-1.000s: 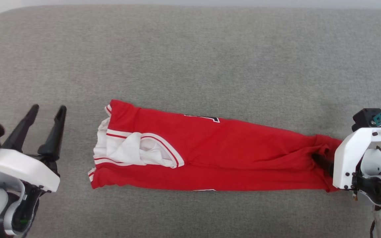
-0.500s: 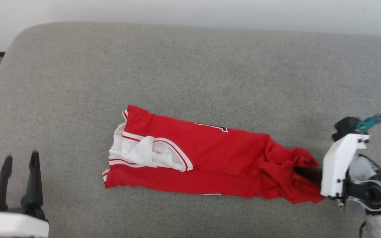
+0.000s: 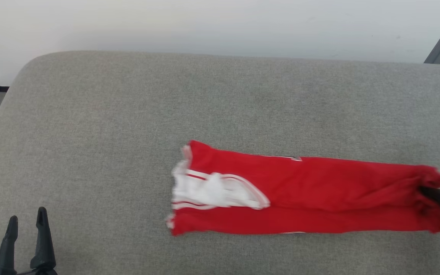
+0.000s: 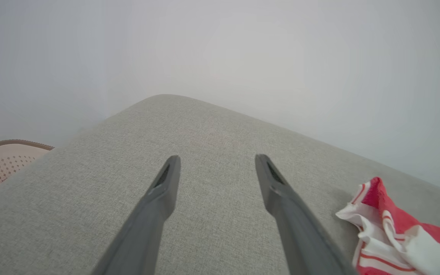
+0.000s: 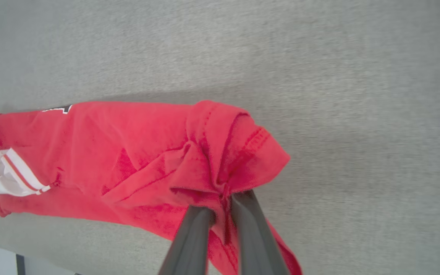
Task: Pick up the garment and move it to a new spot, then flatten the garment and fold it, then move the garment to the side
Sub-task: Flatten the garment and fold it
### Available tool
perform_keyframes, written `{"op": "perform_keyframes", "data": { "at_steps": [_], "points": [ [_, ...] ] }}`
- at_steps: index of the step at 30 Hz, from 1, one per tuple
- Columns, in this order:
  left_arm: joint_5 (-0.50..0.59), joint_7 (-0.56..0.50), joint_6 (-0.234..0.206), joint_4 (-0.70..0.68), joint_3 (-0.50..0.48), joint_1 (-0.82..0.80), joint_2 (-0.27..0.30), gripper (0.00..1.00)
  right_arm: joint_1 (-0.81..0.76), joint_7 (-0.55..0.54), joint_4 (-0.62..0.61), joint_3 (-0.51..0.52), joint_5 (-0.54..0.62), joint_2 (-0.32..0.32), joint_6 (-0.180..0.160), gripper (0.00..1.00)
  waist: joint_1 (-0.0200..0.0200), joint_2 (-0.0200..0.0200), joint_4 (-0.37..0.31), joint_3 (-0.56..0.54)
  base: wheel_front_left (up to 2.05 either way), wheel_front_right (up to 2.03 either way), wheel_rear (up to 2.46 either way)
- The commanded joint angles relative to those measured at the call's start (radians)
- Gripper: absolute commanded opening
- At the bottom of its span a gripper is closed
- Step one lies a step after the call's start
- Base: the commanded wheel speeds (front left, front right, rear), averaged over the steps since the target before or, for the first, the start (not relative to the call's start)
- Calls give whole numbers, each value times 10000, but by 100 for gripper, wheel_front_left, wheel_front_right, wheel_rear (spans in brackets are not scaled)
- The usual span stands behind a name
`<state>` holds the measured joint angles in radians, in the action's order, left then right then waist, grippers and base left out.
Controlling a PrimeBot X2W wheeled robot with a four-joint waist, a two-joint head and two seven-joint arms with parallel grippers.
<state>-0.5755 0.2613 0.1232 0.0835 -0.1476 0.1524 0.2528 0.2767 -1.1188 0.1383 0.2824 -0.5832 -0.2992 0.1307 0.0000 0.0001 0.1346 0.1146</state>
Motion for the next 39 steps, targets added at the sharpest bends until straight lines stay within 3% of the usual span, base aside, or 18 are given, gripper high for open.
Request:
{"op": "perform_keyframes", "data": {
  "at_steps": [1,6,11,24,30,39],
  "points": [
    [105,46,52,-27,-137,134,-148,100,147,195,231,336,294,-266,1,0,0,-1,-35,-65,0,0,0],
    [227,47,67,-66,-158,158,-299,100,232,385,788,671,922,-750,1,0,0,-1,-75,-129,0,0,0],
    [169,47,70,-159,-63,220,-362,100,387,204,873,585,708,-615,1,0,0,-1,-98,-196,0,0,0],
    [147,49,73,-445,142,90,-484,100,-174,-474,-1858,-2194,-515,691,1,0,0,-1,207,44,0,0,0],
    [55,47,74,-435,460,-228,-462,100,390,59,-1626,-3656,-703,1132,1,0,0,-1,716,243,0,0,0],
    [-119,47,75,-191,908,-749,-470,100,1471,1022,-181,-5143,-644,1273,1,0,0,-1,1501,538,0,0,0]
  ]
}}
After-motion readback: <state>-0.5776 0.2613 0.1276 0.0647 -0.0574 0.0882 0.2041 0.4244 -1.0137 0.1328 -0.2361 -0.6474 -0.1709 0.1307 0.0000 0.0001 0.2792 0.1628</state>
